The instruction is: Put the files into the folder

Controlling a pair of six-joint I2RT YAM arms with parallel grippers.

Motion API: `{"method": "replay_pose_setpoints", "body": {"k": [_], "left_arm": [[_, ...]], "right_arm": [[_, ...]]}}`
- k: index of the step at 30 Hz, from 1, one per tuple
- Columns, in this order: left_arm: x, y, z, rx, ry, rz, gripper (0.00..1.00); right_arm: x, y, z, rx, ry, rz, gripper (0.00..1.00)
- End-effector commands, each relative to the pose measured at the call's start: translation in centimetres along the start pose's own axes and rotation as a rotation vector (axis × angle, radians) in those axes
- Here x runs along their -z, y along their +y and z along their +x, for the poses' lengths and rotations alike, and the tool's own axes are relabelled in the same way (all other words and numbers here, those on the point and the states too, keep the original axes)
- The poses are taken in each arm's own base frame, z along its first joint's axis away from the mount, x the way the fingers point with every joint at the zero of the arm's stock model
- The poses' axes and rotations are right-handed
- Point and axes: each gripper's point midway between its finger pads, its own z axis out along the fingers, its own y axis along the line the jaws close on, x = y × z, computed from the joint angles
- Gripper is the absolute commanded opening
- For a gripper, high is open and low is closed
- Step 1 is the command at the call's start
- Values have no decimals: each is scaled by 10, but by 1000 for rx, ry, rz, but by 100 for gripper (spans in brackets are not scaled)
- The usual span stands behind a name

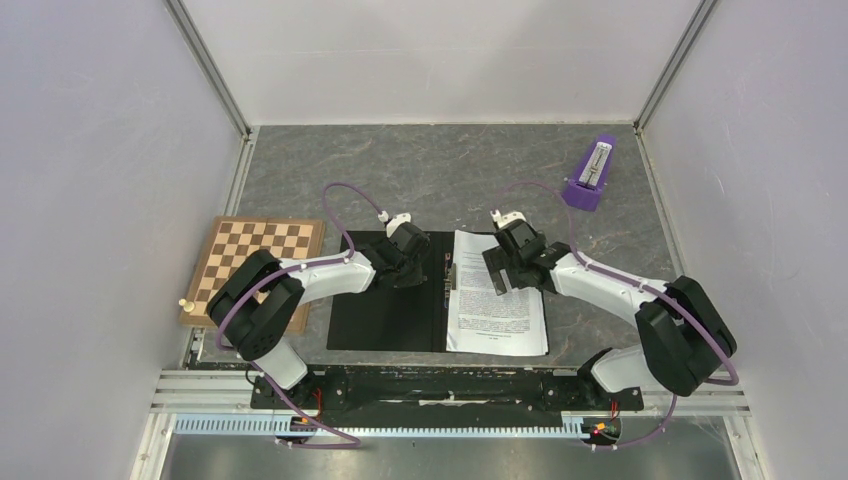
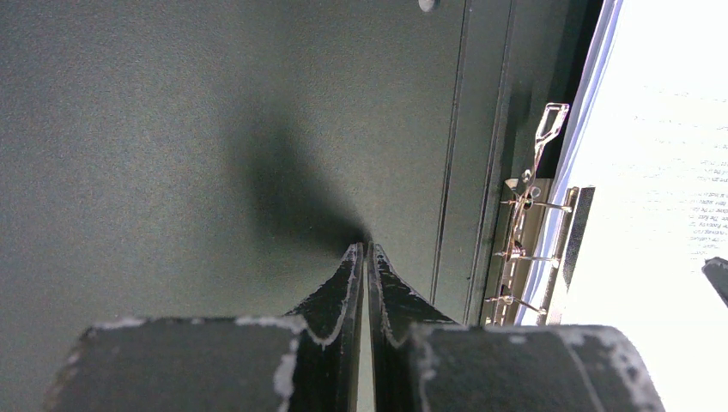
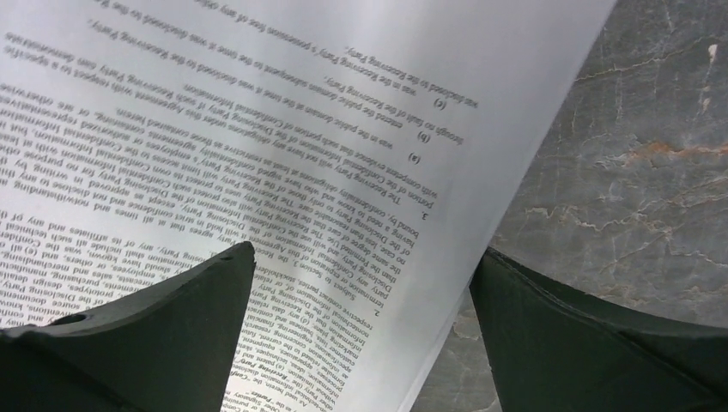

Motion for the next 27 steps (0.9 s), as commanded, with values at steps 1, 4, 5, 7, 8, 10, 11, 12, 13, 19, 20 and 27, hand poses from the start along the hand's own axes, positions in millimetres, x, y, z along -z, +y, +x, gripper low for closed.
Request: {"method": "replay_pose_setpoints", "body": {"k": [1,4,5,7,8,10,11,12,13,19,20,27], "left_arm": [[0,-6,-3,7,-2,7,11],[0,-6,-3,4,-2,7,11],[0,-6,-3,4,-1,7,11],[1,-6,-3,4,-2,8,11],[0,-6,-3,4,0,7,11],[0,-6,-3,4,-1,8,11],[0,-6,-3,4,0,7,11],[0,-6,-3,4,-1,8,11],[-1,-6,-3,4,0,8,11],[0,-6,-3,1,0,7,11],[0,-6,-2,-1,2,6,11],[-1,-6,-2,0,2,5,11]], "right_arm": [[-11,-1,-2,-88,-13,-65,97],[-15,-4,-3,-122,-16,-83,98],[-16,-5,-4,-133,-21,-86,98],[-18,-6,-5,-150,-22,-100,98],[-19,-7,-6,-157,-24,-103,98],[-20,-7,-7,-164,-21,-110,98],[-21,-5,-6,-165,-19,-115,98],[-21,-4,-7,-168,-19,-122,98],[-22,-4,-6,-169,-15,-120,98],[-21,-26,-1,-241,-36,-39,98],[-19,-29,-3,-258,-52,-35,98],[-16,-31,-3,-337,-94,-89,98]]}}
